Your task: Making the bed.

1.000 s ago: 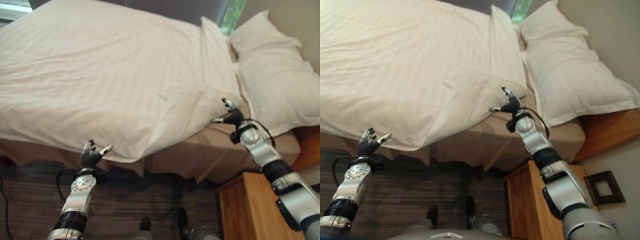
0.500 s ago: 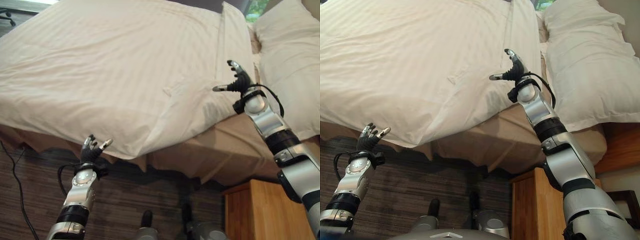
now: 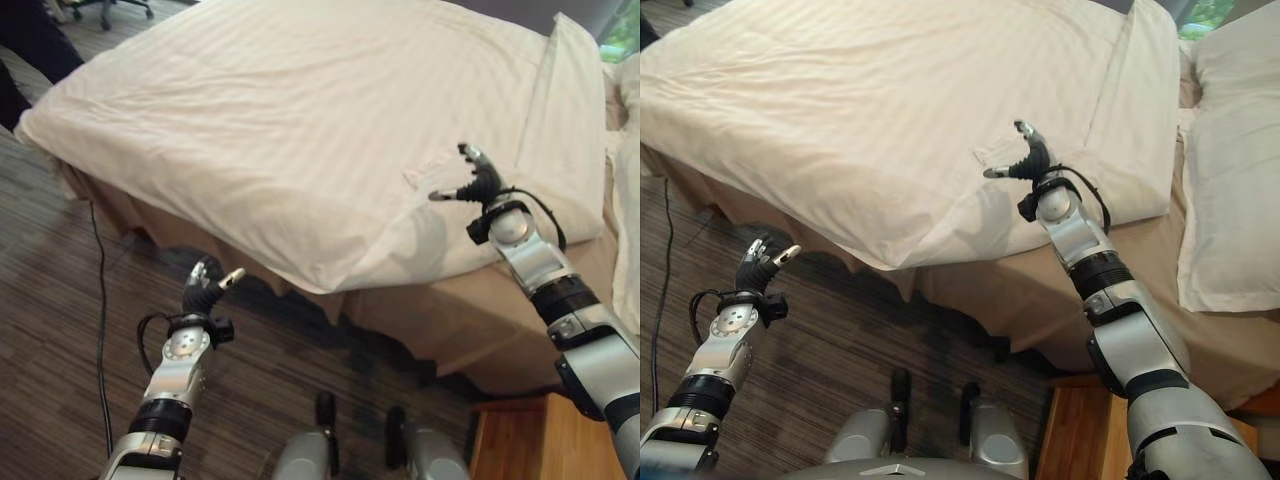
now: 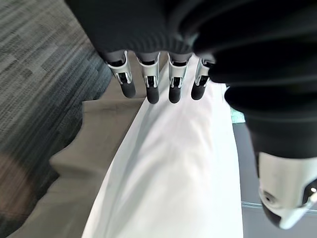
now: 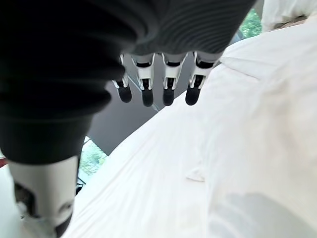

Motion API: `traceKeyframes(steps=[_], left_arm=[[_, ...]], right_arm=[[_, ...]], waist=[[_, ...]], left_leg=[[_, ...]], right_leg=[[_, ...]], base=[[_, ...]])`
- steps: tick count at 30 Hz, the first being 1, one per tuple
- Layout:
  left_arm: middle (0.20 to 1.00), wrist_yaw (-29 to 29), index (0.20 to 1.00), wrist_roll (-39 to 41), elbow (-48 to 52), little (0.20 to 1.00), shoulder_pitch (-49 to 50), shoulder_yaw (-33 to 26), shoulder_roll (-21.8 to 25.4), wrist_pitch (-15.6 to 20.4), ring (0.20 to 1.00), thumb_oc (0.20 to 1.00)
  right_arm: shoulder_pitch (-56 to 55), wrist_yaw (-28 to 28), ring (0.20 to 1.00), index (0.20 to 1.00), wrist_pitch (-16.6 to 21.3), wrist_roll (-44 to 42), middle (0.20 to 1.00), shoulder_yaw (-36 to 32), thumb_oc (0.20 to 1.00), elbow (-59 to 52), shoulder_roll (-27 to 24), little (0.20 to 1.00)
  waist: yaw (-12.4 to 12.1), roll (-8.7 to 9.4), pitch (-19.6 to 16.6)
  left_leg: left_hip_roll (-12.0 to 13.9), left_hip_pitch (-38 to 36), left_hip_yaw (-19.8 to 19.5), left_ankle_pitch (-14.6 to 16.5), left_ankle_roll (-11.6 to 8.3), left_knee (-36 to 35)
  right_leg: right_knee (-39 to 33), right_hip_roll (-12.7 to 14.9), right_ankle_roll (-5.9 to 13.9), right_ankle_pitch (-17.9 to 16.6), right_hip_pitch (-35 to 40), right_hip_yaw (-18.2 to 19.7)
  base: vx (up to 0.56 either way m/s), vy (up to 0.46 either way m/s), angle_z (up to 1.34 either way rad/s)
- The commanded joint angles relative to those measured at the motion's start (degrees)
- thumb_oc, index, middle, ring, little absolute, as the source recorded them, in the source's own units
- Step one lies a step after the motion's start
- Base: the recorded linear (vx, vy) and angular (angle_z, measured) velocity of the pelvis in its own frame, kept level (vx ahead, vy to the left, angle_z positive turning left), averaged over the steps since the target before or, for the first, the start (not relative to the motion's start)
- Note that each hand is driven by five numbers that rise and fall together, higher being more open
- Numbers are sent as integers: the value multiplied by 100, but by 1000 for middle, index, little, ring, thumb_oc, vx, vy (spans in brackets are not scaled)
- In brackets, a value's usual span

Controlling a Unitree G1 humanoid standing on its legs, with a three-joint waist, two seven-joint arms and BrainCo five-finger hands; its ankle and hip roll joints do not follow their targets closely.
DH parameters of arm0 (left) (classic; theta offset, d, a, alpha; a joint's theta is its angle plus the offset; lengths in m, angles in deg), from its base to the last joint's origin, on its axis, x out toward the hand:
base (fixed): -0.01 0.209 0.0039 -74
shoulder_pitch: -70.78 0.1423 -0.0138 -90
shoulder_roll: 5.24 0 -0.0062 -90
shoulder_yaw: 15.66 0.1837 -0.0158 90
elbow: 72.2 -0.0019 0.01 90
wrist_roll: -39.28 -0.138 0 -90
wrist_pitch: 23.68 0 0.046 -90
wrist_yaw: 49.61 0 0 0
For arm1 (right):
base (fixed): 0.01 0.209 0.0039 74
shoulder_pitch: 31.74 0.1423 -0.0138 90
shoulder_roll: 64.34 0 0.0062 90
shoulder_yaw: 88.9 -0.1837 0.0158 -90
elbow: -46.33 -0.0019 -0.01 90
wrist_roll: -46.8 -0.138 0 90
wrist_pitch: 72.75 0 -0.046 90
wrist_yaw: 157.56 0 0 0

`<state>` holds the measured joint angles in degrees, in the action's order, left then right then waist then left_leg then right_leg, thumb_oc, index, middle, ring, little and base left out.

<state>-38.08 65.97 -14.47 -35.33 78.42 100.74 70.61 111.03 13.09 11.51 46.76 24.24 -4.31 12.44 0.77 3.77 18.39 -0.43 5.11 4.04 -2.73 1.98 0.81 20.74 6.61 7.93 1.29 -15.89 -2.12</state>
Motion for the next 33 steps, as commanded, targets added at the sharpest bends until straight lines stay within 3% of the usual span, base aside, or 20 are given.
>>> traceKeyframes(steps=[1, 3, 6, 13, 18, 29, 30, 33], left_arm=[[1000, -75, 1000, 14, 180, 1000, -131, 48, 257, 207, 1000, 1000], [1000, -123, 1000, -31, 111, 1000, -123, 58, 311, 180, 1000, 1000], [1000, -149, 1000, -76, 142, 1000, -18, -60, 363, 164, 1000, 1000], [1000, -181, 1000, -15, 86, 1000, 6, 32, 173, 154, 1000, 1000], [1000, -206, 1000, 70, 73, 1000, -118, 98, 143, 157, 1000, 1000], [1000, -194, 1000, 260, 387, 1000, -311, 41, 341, 385, 1000, 1000], [1000, -163, 1000, 248, 528, 1000, -351, 82, 412, 433, 1000, 1000], [1000, -167, 1000, 187, 677, 1000, -384, 109, 427, 483, 1000, 1000]], right_arm=[[793, -127, 1000, 1000, 203, 30, 1000, -41, 1000, 164, -142, 1000], [762, -152, 1000, 1000, 208, -2, 1000, -149, 1000, 262, -137, 1000], [611, -69, 1000, 1000, 218, 166, 1000, -88, 1000, 217, -201, 1000], [836, -155, 1000, 1000, 228, 237, 1000, -60, 1000, 197, -340, 1000], [1367, -271, 1000, 1000, 183, 589, 1000, 245, 1000, 217, -509, 1000], [2787, -451, 1000, 1000, 237, 1547, 1000, 1264, 1000, 1053, -1155, 1000], [3048, -508, 1000, 1000, 185, 2344, 1000, 1861, 1000, 1280, -1309, 1000], [3453, -512, 1000, 1000, 223, 2898, 1000, 2361, 1000, 1336, -1434, 1000]], waist=[[131, 231, -81], [287, 249, -110], [283, 338, -234], [404, 120, -390], [496, -149, -393], [475, -633, -100], [425, -736, -2], [398, -911, 35]], left_leg=[[174, -943, -160, 385, -414, -552], [330, -1251, -331, 672, -547, -536], [367, -1413, -319, 875, -614, -376], [676, -1396, -283, 769, -768, -581], [873, -968, -347, 584, -915, -581], [795, -211, -233, 322, -1053, -581], [767, -24, -230, 261, -1072, -581], [762, 180, -175, 229, -1083, -581]], right_leg=[[-1261, -10, -47, -741, 169, 53], [-1842, 266, 98, -1134, 29, 230], [-1909, 317, 103, -1173, 210, 222], [-1915, 118, 44, -1158, 182, 116], [-1900, 69, -34, -1057, -154, 42], [-1687, 65, -44, -1075, -993, 179], [-1620, 30, -43, -1075, -1195, 195], [-1518, 15, -48, -1048, -1484, 251]], base=[[347, -135, 12], [438, -235, 32], [238, -115, 62], [115, -106, 22], [24, -62, -3], [-55, -13, -4], [-102, -2, -6], [-87, 22, -13]])
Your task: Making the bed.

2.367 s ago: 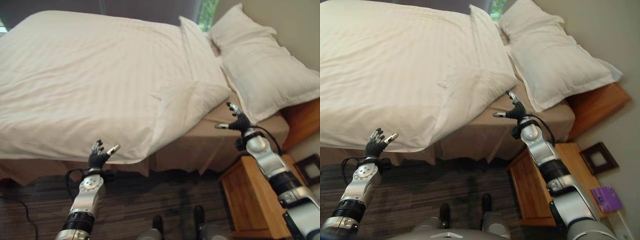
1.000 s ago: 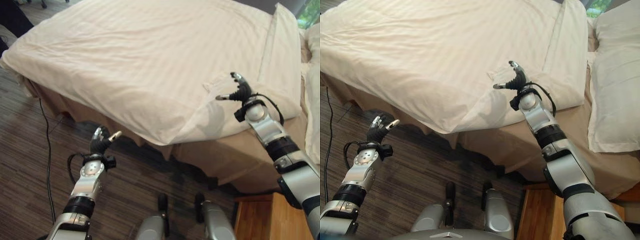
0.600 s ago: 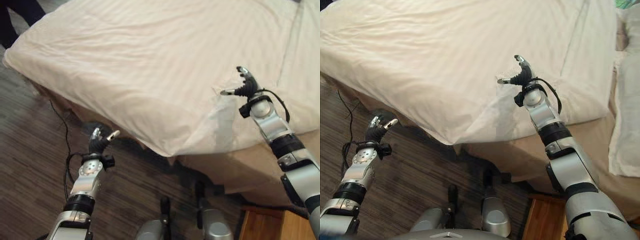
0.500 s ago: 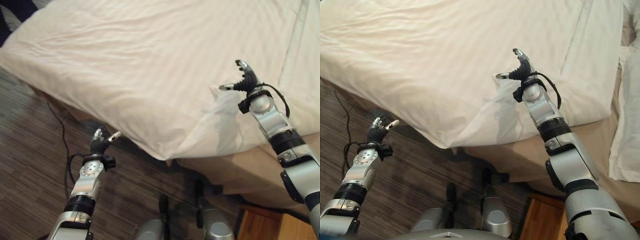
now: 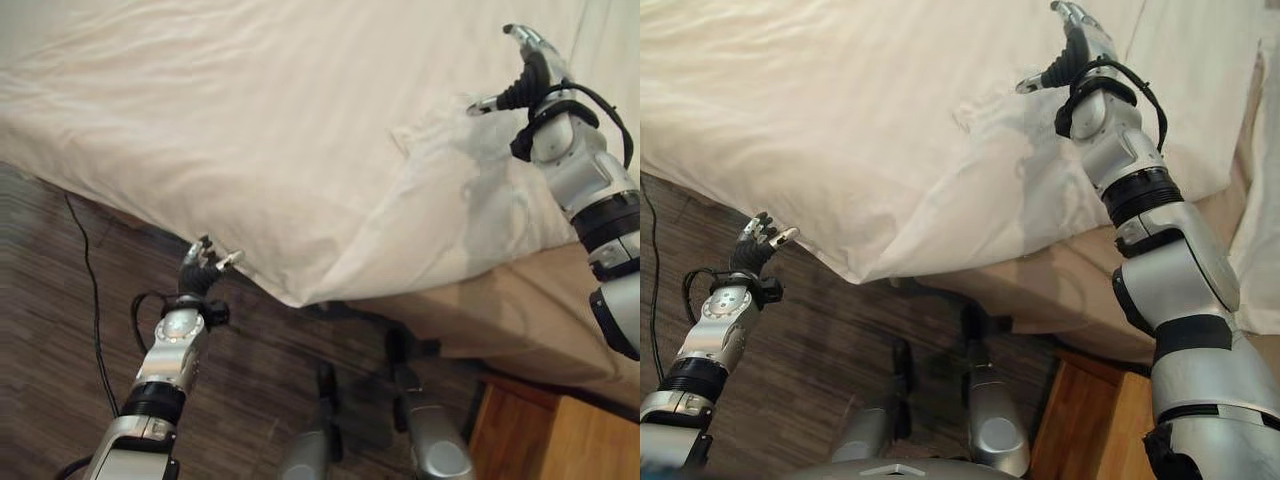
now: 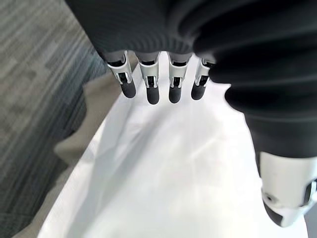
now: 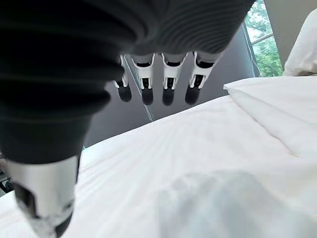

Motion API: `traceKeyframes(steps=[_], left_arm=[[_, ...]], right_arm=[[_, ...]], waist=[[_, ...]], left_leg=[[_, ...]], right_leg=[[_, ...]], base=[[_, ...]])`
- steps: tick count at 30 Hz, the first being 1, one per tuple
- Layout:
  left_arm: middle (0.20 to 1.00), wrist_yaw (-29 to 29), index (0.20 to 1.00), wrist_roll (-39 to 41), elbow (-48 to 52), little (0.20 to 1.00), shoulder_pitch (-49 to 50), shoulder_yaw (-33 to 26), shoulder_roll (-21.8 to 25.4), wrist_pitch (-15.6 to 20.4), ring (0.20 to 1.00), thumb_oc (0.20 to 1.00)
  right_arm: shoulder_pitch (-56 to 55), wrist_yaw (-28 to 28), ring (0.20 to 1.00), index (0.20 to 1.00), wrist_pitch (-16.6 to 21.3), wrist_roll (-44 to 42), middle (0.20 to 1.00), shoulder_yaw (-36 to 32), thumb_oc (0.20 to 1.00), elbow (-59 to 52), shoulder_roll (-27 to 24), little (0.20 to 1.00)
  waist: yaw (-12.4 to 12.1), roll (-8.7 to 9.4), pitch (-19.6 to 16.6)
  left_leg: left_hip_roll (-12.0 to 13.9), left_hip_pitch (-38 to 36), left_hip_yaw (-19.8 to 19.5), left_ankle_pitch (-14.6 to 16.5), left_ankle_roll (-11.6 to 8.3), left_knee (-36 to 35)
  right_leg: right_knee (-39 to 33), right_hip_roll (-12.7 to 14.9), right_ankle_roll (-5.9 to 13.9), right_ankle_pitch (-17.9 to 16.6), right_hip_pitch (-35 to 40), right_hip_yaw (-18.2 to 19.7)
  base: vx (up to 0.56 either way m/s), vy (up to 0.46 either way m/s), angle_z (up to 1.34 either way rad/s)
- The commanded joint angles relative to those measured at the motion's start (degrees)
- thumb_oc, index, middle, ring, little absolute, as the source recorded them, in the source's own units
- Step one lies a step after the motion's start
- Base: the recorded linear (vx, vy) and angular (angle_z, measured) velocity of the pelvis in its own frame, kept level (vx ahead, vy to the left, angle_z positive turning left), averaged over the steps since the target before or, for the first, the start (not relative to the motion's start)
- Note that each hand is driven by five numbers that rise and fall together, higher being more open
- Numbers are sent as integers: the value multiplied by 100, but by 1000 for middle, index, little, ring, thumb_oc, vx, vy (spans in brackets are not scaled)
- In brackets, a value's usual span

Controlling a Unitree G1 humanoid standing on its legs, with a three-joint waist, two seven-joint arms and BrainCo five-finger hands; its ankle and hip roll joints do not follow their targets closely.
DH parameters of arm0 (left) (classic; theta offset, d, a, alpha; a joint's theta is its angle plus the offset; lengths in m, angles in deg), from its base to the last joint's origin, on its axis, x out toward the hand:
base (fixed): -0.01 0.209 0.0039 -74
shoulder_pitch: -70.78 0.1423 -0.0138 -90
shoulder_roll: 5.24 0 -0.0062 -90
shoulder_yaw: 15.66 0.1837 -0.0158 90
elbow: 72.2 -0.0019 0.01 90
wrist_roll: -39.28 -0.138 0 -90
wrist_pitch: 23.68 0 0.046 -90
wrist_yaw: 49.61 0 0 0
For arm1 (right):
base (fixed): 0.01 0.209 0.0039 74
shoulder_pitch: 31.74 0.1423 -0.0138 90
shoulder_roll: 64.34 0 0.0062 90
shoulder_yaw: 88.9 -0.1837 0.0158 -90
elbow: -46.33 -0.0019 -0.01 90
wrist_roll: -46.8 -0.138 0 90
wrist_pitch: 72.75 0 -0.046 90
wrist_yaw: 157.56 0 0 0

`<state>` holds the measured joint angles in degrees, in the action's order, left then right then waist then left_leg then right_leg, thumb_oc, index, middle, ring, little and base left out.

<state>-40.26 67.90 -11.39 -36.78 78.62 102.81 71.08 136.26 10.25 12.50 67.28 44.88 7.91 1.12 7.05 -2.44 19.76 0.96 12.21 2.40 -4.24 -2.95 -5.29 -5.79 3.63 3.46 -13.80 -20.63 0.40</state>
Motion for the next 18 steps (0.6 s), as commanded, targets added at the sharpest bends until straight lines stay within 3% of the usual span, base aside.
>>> traceKeyframes(steps=[1, 2, 3, 5, 6, 8, 11, 14, 18], left_arm=[[1000, 9, 1000, 122, 444, 1000, -245, 104, 162, 464, 1000, 1000], [1000, 7, 1000, 124, 441, 1000, -249, 99, 153, 466, 1000, 1000], [1000, 37, 1000, 265, 473, 1000, -337, 141, 69, 477, 1000, 1000], [1000, 32, 1000, 324, 520, 1000, -365, 195, 0, 476, 1000, 1000], [1000, 32, 1000, 358, 548, 1000, -387, 219, -44, 480, 1000, 1000], [1000, 22, 1000, 322, 677, 1000, -326, 264, -115, 488, 1000, 1000], [1000, -7, 1000, 358, 766, 1000, -153, 326, -195, 449, 1000, 1000], [1000, -66, 1000, 339, 716, 1000, -62, 367, -219, 389, 1000, 1000], [1000, -315, 1000, 460, 299, 1000, 286, 132, -274, 123, 1000, 1000]], right_arm=[[1211, -251, 1000, 1000, 111, 1066, 1000, 497, 1000, 441, -315, 1000], [1231, -254, 1000, 1000, 117, 1063, 1000, 516, 1000, 456, -309, 1000], [1364, -326, 1000, 1000, 81, 1200, 1000, 640, 1000, 594, -251, 1000], [1256, -399, 1000, 1000, 24, 1239, 1000, 625, 1000, 638, -173, 1000], [1174, -403, 200, 200, 0, 1283, 200, 612, 200, 655, -60, 200], [1031, -365, 200, 200, -90, 1389, 200, 580, 200, 572, 105, 200], [542, -463, 200, 200, -205, 1208, 200, 149, 200, 179, 219, 200], [226, -480, 200, 200, -254, 1140, 200, -116, 200, -158, 129, 200], [-445, -415, 200, 200, -228, 1138, 200, -595, 200, -1093, -224, 200]], waist=[[-266, -490, -90], [-267, -500, -100], [-300, -660, -82], [-303, -762, -57], [-333, -793, -66], [-335, -793, -65], [-261, -603, -57], [-115, -498, -53], [305, -185, -277]], left_leg=[[580, -409, 9, 346, -576, 29], [580, -394, 13, 346, -576, 29], [533, -298, 35, 321, -548, 29], [518, -242, 38, 298, -525, 29], [508, -229, 10, 291, -510, 29], [485, -296, -157, 315, -490, 29], [483, -578, -450, 531, -427, 29], [517, -861, -369, 624, -395, 29], [483, -1552, -72, 890, -349, 29]], right_leg=[[1215, 331, 392, 468, -1243, 64], [1224, 330, 392, 471, -1264, 69], [1301, 323, 386, 484, -1488, 141], [1347, 268, 369, 502, -1599, 215], [1380, 216, 356, 513, -1668, 263], [1452, 99, 357, 534, -1708, 341], [1595, -9, 360, 599, -1554, 435], [1604, 61, 377, 592, -1346, 425], [1431, 171, 466, 436, -697, 465]], base=[[-89, 52, -17], [-67, 69, -11], [-21, 26, -11], [-20, 27, -27], [-1, 36, -29], [23, 27, -28], [19, 5, -23], [0, 21, -12], [50, 68, 20]])
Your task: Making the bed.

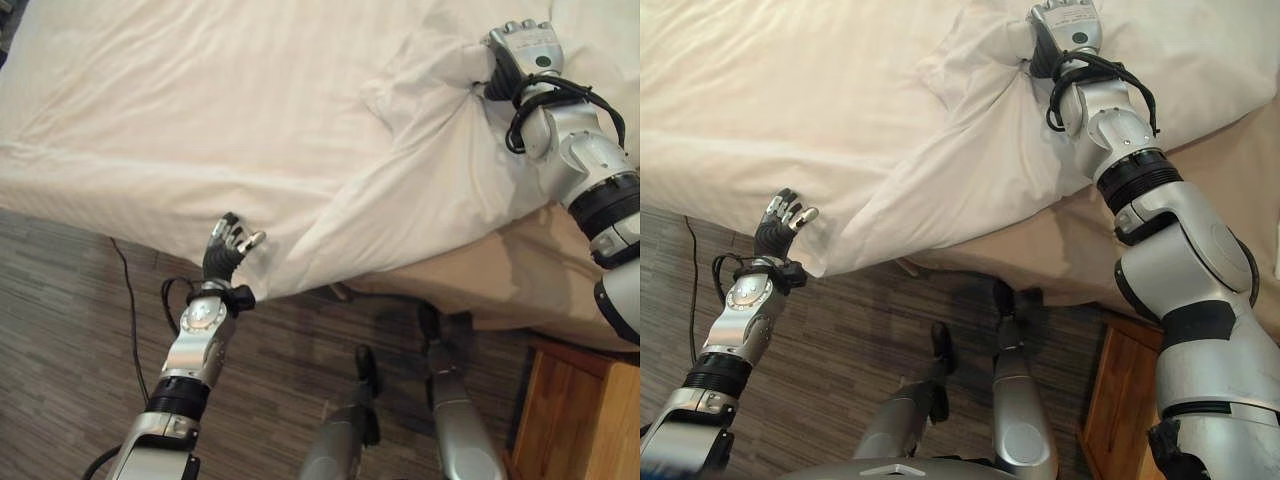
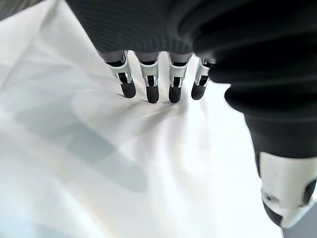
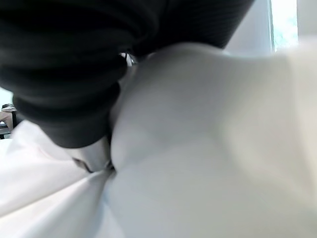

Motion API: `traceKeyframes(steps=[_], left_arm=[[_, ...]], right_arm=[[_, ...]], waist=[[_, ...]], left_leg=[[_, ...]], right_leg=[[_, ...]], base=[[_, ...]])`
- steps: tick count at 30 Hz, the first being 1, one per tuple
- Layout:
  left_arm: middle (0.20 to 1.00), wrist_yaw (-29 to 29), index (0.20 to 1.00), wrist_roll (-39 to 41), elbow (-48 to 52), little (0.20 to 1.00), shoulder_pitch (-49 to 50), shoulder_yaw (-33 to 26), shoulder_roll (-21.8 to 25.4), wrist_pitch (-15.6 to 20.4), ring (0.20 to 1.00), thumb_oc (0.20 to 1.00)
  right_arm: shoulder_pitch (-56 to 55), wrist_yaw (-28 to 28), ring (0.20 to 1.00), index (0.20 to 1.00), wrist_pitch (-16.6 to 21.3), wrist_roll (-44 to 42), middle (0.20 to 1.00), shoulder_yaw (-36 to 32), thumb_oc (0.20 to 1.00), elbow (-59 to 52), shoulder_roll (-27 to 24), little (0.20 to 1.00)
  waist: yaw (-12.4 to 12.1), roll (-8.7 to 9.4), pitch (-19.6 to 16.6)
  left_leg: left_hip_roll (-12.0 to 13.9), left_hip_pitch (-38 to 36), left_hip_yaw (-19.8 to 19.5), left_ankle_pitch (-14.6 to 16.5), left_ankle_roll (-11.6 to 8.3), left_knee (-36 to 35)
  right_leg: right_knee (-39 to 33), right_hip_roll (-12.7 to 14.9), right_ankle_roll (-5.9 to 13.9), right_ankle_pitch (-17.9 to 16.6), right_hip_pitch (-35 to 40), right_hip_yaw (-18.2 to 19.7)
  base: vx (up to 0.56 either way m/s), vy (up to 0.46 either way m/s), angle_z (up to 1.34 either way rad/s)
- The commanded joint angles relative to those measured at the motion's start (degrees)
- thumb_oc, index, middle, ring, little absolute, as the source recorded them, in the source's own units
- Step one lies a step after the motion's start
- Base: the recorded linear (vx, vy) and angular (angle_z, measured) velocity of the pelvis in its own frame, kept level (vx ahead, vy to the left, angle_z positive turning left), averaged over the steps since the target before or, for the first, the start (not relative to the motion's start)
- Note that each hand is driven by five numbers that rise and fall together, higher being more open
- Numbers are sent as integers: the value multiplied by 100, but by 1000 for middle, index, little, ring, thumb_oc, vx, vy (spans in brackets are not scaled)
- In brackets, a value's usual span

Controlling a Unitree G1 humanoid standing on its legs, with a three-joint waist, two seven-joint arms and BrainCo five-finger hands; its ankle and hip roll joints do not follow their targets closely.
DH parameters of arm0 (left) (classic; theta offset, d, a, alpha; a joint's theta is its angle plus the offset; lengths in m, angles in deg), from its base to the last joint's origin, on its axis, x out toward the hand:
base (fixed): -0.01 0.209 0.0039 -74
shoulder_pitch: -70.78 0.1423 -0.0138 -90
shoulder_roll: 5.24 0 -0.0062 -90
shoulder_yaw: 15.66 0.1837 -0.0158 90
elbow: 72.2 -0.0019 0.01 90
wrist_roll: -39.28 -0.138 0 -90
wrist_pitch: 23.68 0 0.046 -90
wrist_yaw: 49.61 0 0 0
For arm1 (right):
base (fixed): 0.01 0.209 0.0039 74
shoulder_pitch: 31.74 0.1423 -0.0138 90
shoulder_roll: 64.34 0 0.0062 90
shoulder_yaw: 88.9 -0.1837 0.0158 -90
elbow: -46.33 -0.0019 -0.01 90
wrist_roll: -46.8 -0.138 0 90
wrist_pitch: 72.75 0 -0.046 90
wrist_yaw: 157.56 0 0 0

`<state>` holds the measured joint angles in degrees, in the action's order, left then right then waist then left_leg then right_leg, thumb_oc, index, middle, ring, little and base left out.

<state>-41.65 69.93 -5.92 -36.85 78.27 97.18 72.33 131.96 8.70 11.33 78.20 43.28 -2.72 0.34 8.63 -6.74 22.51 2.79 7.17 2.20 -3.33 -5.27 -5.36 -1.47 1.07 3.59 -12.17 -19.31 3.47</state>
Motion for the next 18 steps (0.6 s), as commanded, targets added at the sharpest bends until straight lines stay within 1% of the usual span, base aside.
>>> traceKeyframes(steps=[1, 4, 5, 6, 8, 9, 11, 12, 13, 14, 15, 18], left_arm=[[1000, -180, 1000, 257, -249, 1000, 300, 171, 296, -3, 1000, 1000], [1000, -330, 1000, 208, -345, 1000, 447, 48, 323, -150, 1000, 1000], [1000, -364, 1000, 142, -407, 1000, 535, -22, 271, -206, 1000, 1000], [1000, -365, 1000, 141, -405, 1000, 545, -12, 280, -206, 1000, 1000], [1000, -405, 1000, 35, -563, 1000, 661, -82, 233, -339, 1000, 1000], [1000, -406, 1000, 34, -561, 1000, 667, -78, 236, -341, 1000, 1000], [1000, -425, 1000, -105, -637, 1000, 775, -138, 183, -427, 1000, 1000], [1000, -426, 1000, -106, -636, 1000, 780, -132, 187, -427, 1000, 1000], [1000, -437, 1000, -132, -661, 1000, 819, -161, 161, -459, 1000, 1000], [1000, -439, 1000, -159, -690, 1000, 847, -170, 104, -468, 1000, 1000], [1000, -471, 1000, -177, -715, 1000, 876, -182, 91, -502, 1000, 1000], [1000, -475, 1000, -330, -761, 1000, 1018, -347, 9, -576, 1000, 1000]], right_arm=[[-40, -252, 200, 200, -119, 53, 200, -453, 200, -54, -149, 200], [-646, -102, 200, 200, -93, 46, 200, -796, 200, -403, -244, 200], [-1123, -90, 200, 200, -48, 14, 200, -1090, 200, -603, -213, 200], [-1160, -85, 200, 200, -53, 21, 200, -1115, 200, -627, -215, 200], [-1753, 51, 200, 200, -59, -75, 200, -1435, 200, -860, -215, 200], [-1772, 58, 200, 200, -63, -70, 200, -1448, 200, -876, -217, 200], [-2305, 131, 200, 200, -54, -96, 200, -1685, 200, -976, -254, 200], [-2324, 133, 200, 200, -56, -94, 200, -1696, 200, -986, -255, 200], [-2552, 118, 200, 200, -72, -120, 200, -1868, 200, -1051, -295, 200], [-2903, 89, 200, 200, -55, -117, 200, -2021, 200, -1050, -172, 200], [-3048, 85, 200, 200, -73, -133, 200, -2114, 200, -1062, -150, 200], [-3751, 121, 200, 200, -85, -6, 200, -2561, 200, -1433, -200, 200]], waist=[[142, 254, -544], [313, 365, -718], [431, 418, -832], [420, 431, -833], [530, 529, -1010], [525, 535, -1009], [607, 584, -1150], [604, 590, -1151], [657, 599, -1193], [702, 599, -1219], [713, 604, -1255], [867, 583, -1317]], left_leg=[[300, -1070, -48, 802, -114, 36], [247, -1415, 112, 969, -68, 36], [218, -1593, 196, 1029, -35, 36], [216, -1608, 200, 1032, -33, 36], [155, -1819, 267, 1106, 17, 36], [153, -1827, 269, 1107, 19, 36], [68, -1966, 251, 1155, 61, 36], [66, -1973, 250, 1155, 64, 36], [39, -2039, 273, 1192, 85, 36], [7, -2097, 280, 1211, 110, 36], [-19, -2131, 277, 1234, 129, 36], [-129, -2280, 339, 1295, 209, 36]], right_leg=[[986, 426, 455, 268, -802, 159], [875, 418, 528, 172, -555, 258], [860, 418, 577, 130, -439, 309], [854, 417, 580, 130, -424, 312], [805, 451, 645, 88, -241, 361], [801, 452, 647, 87, -232, 362], [696, 540, 698, 2, -58, 411], [690, 543, 700, 1, -49, 410], [657, 570, 714, -15, 10, 434], [637, 593, 733, -57, 51, 460], [616, 602, 738, -71, 92, 495], [559, 616, 788, -156, 168, 613]], base=[[50, 70, 0], [52, 126, -14], [10, 134, -25], [10, 131, -33], [9, 78, -29], [8, 70, -25], [5, 71, -26], [17, 67, -19], [10, 64, -7], [23, 73, 0], [8, 78, -1], [10, 82, -4]])
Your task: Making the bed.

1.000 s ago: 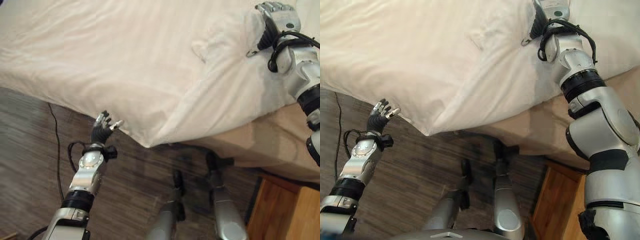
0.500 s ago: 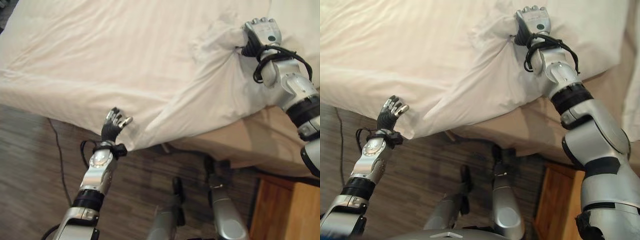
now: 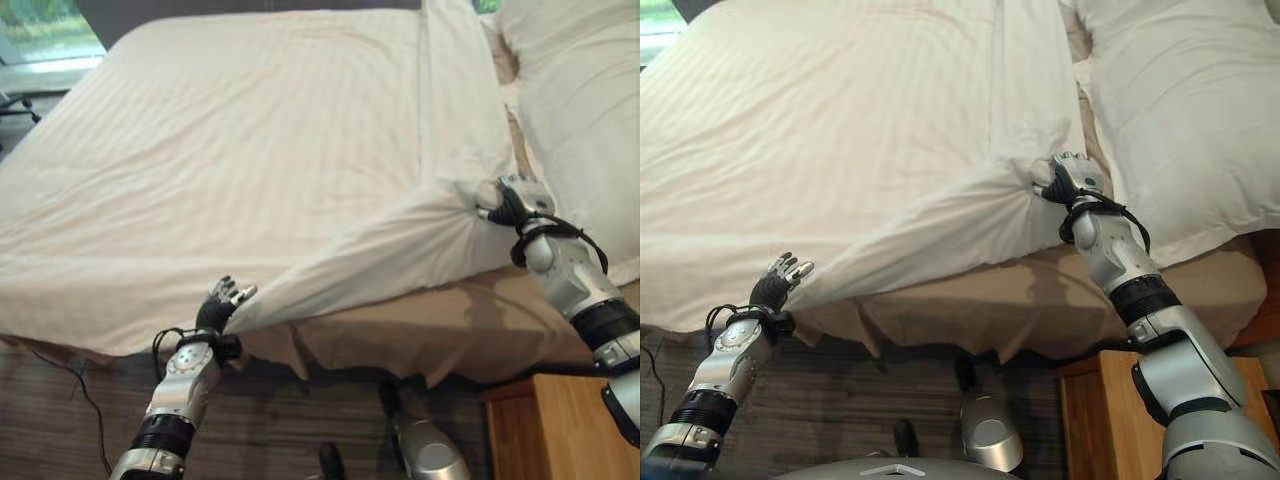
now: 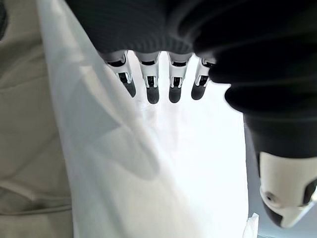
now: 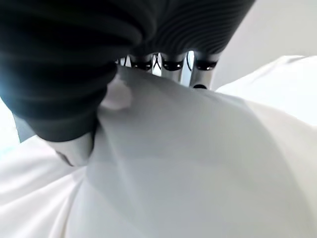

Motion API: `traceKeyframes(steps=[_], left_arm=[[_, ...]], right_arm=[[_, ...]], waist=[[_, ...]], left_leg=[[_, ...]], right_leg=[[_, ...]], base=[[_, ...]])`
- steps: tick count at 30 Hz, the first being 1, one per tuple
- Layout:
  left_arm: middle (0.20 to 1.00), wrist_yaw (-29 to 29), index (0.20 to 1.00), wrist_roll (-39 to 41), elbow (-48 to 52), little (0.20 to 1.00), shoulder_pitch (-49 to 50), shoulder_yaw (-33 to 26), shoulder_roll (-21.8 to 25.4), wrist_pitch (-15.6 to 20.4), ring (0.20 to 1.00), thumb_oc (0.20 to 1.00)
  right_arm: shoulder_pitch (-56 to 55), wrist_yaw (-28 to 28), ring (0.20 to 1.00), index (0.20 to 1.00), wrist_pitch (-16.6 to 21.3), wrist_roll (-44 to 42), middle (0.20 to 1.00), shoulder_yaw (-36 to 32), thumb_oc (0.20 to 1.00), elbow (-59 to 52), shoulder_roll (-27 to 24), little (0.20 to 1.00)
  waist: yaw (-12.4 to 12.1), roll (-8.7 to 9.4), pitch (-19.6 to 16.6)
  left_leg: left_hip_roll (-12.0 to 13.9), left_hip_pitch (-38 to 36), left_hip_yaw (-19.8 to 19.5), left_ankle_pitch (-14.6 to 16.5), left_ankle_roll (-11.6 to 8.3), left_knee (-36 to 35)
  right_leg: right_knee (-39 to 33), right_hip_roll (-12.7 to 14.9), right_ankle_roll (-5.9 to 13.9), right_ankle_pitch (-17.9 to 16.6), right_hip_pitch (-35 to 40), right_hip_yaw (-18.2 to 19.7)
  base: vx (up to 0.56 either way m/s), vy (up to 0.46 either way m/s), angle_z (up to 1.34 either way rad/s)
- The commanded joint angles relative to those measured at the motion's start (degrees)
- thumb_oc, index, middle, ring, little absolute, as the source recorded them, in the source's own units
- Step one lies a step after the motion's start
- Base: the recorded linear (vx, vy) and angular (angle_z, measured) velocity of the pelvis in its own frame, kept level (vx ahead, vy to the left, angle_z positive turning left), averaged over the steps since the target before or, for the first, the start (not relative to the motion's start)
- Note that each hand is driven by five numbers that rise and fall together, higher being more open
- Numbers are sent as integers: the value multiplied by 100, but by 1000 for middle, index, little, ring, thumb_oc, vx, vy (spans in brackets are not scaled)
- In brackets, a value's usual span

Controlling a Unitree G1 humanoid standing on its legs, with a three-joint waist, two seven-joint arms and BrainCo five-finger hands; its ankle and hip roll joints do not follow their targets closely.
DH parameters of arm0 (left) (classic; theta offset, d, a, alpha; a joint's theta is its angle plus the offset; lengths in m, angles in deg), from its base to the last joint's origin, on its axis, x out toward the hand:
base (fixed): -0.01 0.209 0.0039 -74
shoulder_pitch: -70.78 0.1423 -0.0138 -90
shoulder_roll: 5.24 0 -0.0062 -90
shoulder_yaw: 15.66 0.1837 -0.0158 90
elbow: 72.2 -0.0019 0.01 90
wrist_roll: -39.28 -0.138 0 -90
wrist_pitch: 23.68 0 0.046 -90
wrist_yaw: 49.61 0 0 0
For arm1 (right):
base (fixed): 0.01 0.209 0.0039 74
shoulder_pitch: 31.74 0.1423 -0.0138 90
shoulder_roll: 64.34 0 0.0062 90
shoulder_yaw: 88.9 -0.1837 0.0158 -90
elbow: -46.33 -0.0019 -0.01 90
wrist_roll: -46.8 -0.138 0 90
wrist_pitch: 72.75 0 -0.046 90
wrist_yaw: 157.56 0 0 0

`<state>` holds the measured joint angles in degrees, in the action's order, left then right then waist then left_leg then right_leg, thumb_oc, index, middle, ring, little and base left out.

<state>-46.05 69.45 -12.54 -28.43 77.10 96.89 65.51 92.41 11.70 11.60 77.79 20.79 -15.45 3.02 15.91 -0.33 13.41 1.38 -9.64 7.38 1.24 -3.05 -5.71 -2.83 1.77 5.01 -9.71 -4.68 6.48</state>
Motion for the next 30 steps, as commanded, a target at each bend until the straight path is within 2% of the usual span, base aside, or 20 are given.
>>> traceKeyframes(steps=[1, 3, 4, 5, 9, 11, 14, 15, 18, 19, 23, 26, 27, 28, 30], left_arm=[[1000, -44, 1000, -312, -96, 1000, 228, -294, 25, 93, 1000, 1000], [1000, -38, 1000, -363, -148, 1000, 318, -401, -32, 88, 1000, 1000], [1000, -4, 1000, -392, -178, 1000, 360, -504, -74, 96, 1000, 1000], [1000, 20, 1000, -455, -300, 1000, 451, -674, -165, 114, 1000, 1000], [1000, 51, 1000, -470, -382, 1000, 498, -738, -218, 137, 1000, 1000], [1000, 106, 1000, -481, -441, 1000, 522, -803, -297, 189, 1000, 1000], [1000, 153, 1000, -477, -474, 1000, 534, -803, -348, 220, 1000, 1000], [1000, 375, 1000, -1047, -790, 1000, 441, -391, -761, 337, 1000, 1000], [1000, 347, 1000, -959, -900, 1000, 543, -405, -832, 374, 1000, 1000], [1000, 374, 1000, -982, -881, 1000, 609, -362, -894, 377, 1000, 1000], [1000, 437, 1000, -960, -882, 1000, 642, -341, -983, 419, 1000, 1000], [1000, 561, 1000, -916, -940, 1000, 617, -265, -1079, 479, 1000, 1000], [1000, 593, 1000, -922, -980, 1000, 576, -230, -1115, 482, 1000, 1000], [1000, 676, 1000, -867, -1035, 1000, 508, -107, -1175, 559, 1000, 1000], [1000, 709, 1000, -854, -1060, 1000, 451, -66, -1200, 548, 1000, 1000]], right_arm=[[-64, -224, 200, 200, -139, 35, 200, -543, 200, -246, -476, 200], [-494, -271, 200, 200, -109, 79, 200, -870, 200, -516, -468, 200], [-981, -321, 200, 200, -72, 114, 200, -1193, 200, -785, -432, 200], [-1952, -450, 200, 200, 45, 169, 200, -1769, 200, -1172, -294, 200], [-2546, -579, 200, 200, 140, 239, 200, -2059, 200, -1299, -159, 200], [-3108, -775, 200, 200, 309, 357, 200, -2257, 200, -1543, 30, 200], [-3339, -918, 200, 200, 383, 433, 200, -2272, 200, -1632, 150, 200], [-3579, -1057, 200, 200, 551, 636, 200, -1903, 200, -1568, 348, 200], [-3539, -1188, 200, 200, 605, 632, 200, -1681, 200, -1135, 433, 200], [-3697, -1191, 1000, 1000, 603, 717, 1000, -1560, 1000, -937, 499, 1000], [-3909, -1166, 1000, 1000, 540, 823, 1000, -1257, 1000, -314, 729, 1000], [-4020, -1251, 1000, 1000, 456, 812, 1000, -907, 1000, 645, 1059, 1000], [-4073, -1220, 1000, 1000, 382, 807, 1000, -799, 1000, 1044, 1163, 1000], [-4008, -1194, 1000, 1000, 276, 709, 1000, -478, 1000, 2206, 1543, 1000], [-3983, -1204, 1000, 1000, 220, 647, 1000, -421, 1000, 2581, 1686, 1000]], waist=[[163, -55, -436], [234, -68, -477], [318, -69, -499], [473, -44, -559], [546, -19, -588], [689, -7, -592], [733, -1, -611], [841, 54, -599], [781, 73, -593], [778, 105, -575], [792, 176, -567], [810, 253, -551], [811, 264, -546], [788, 312, -536], [794, 334, -524]], left_leg=[[-17, -645, -155, 854, 12, 71], [-53, -704, -120, 865, 47, 71], [-78, -760, -81, 877, 74, 71], [-99, -858, -37, 881, 113, 71], [-120, -933, -16, 890, 136, 71], [-130, -1004, 58, 888, 163, 71], [-137, -1044, 105, 894, 168, 71], [-132, -1083, 151, 892, 178, 71], [-148, -1072, 141, 865, 181, 71], [-153, -1072, 136, 852, 180, 72], [-164, -1079, 131, 831, 177, 72], [-185, -1068, 125, 811, 176, 73], [-191, -1065, 126, 805, 172, 72], [-206, -1055, 125, 792, 169, 73], [-213, -1051, 122, 783, 165, 73]], right_leg=[[675, 547, 665, -436, -1269, 349], [655, 533, 694, -478, -1244, 407], [641, 515, 717, -510, -1223, 445], [649, 453, 745, -556, -1187, 515], [662, 412, 763, -577, -1147, 555], [682, 348, 795, -615, -1146, 631], [688, 305, 807, -624, -1139, 674], [721, 245, 824, -623, -1144, 720], [722, 251, 833, -637, -1145, 728], [726, 256, 841, -664, -1136, 725], [719, 269, 847, -703, -1117, 716], [690, 290, 855, -753, -1095, 723], [680, 300, 857, -765, -1092, 721], [654, 318, 859, -819, -1080, 711], [647, 320, 861, -839, -1073, 712]], base=[[-20, 67, -10], [-13, 68, -25], [-25, 95, -34], [-28, 82, -30], [-16, 33, -13], [-22, 42, -16], [-12, 24, -4], [-28, 23, -8], [-41, 20, -10], [-39, 16, -12], [-23, 8, 0], [-42, 18, 0], [-57, 22, 4], [-61, 24, 3], [-41, 13, 1]])
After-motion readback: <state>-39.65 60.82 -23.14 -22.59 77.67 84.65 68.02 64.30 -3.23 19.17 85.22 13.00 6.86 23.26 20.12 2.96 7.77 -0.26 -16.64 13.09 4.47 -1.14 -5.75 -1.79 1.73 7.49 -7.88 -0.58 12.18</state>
